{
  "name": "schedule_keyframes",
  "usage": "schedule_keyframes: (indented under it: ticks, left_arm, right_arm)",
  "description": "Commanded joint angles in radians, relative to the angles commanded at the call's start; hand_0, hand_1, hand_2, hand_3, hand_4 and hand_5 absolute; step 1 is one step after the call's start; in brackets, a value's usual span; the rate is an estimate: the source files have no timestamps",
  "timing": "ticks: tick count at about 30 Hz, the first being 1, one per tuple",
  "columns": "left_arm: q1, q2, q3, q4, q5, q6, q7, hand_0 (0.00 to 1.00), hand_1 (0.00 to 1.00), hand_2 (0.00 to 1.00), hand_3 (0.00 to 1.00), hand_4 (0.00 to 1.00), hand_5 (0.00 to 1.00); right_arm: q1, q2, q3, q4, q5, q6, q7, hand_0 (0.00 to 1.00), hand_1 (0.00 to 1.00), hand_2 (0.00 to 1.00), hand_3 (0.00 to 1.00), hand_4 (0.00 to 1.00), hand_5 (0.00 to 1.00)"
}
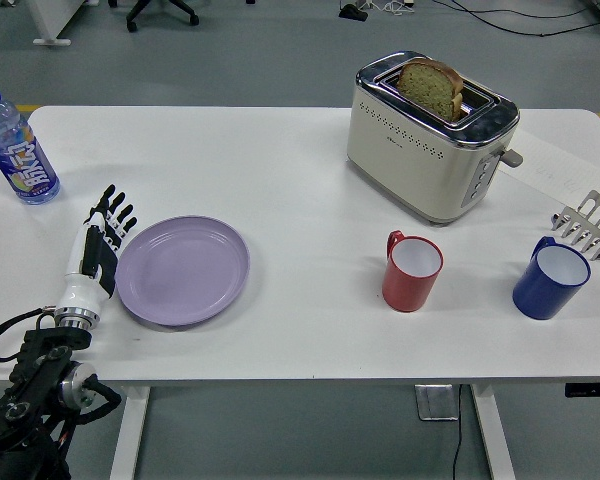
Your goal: Push plate across desktop
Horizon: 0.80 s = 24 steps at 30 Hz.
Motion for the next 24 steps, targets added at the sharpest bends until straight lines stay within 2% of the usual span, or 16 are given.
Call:
schedule_keyframes:
  ticks: [24]
  left_arm:
    - [-0.008, 0.0, 0.052, 0.017, -0.023, 0.0, -0.004, 0.88, 0.92, 0.978, 0.998, 0.506, 0.998]
  right_arm:
    - [0.003, 0.002, -0.008, 0.0, -0.01, -0.001, -0.005, 0.613, 0.553, 0.656, 0.64, 0.164, 0.384]
